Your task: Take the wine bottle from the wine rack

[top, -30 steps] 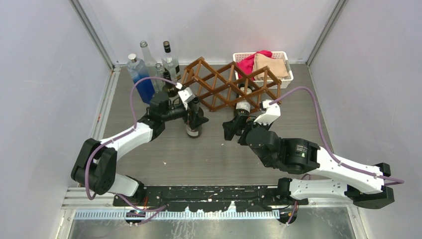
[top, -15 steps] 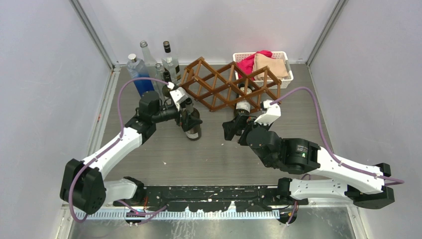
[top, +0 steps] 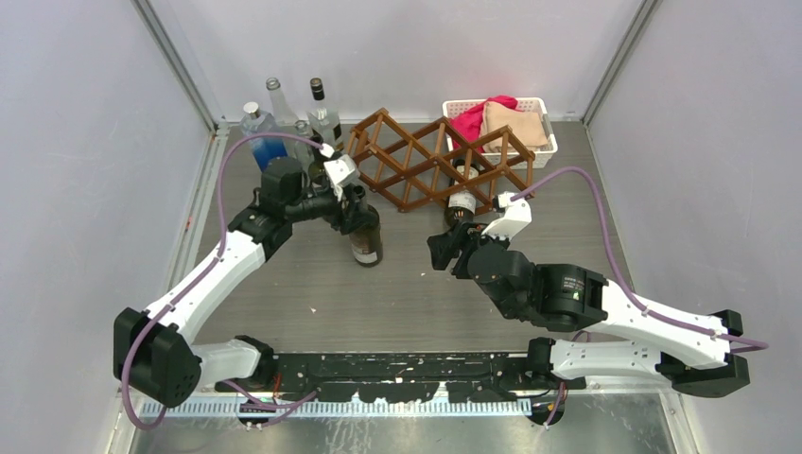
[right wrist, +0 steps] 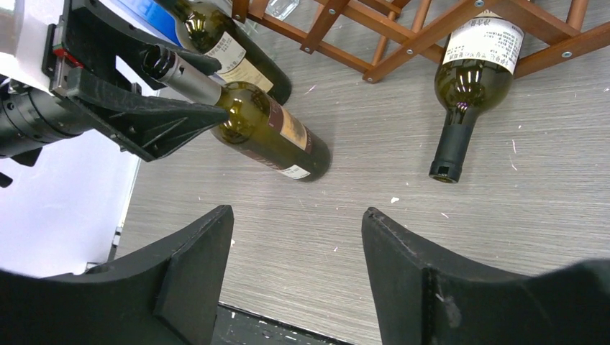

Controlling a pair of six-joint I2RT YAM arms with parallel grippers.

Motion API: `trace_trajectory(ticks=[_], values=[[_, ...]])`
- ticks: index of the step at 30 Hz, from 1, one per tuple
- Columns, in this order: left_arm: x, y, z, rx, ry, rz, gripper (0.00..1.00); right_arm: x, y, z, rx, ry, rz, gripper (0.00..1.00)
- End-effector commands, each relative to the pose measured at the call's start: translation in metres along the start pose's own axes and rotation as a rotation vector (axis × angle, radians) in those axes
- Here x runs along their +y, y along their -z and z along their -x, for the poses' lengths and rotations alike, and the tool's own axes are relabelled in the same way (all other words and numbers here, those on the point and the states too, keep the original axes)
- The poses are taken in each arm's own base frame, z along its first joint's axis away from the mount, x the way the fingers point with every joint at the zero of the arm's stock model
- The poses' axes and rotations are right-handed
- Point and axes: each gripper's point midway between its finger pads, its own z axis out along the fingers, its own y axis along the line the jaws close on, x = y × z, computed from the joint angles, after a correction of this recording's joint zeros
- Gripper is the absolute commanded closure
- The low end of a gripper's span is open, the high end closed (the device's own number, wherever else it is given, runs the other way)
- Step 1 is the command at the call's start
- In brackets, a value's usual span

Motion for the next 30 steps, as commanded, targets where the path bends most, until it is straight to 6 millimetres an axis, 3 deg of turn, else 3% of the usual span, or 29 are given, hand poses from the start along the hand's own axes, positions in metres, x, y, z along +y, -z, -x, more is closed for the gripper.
trace_trajectory(ticks=[1,7,10,12,17,30], values=[[0.005,0.002,0.011,0.004,-0.079,0.002,0.44,0.005,0.003,0.011,-0.033,-0.048,0.024,0.32],[0.007,0.000,0.032,-0.047,-0.201,-0.029,0.59,0.003,0.003,0.013,-0.045,-0.046,0.017,0.38],[0.011,-0.002,0.037,-0.063,-0.267,-0.021,0.88,0.000,0.002,0.014,-0.051,-0.035,-0.003,0.41],[0.016,-0.002,0.042,-0.078,-0.290,0.002,1.00,-0.002,0.002,0.016,-0.058,-0.029,-0.016,0.42],[0.019,-0.004,0.045,-0.085,-0.294,0.007,1.00,-0.005,0.001,0.014,-0.061,-0.027,-0.031,0.44],[0.064,-0.022,0.065,-0.146,-0.165,0.084,1.00,-0.018,-0.014,-0.001,-0.025,-0.035,-0.119,0.46]])
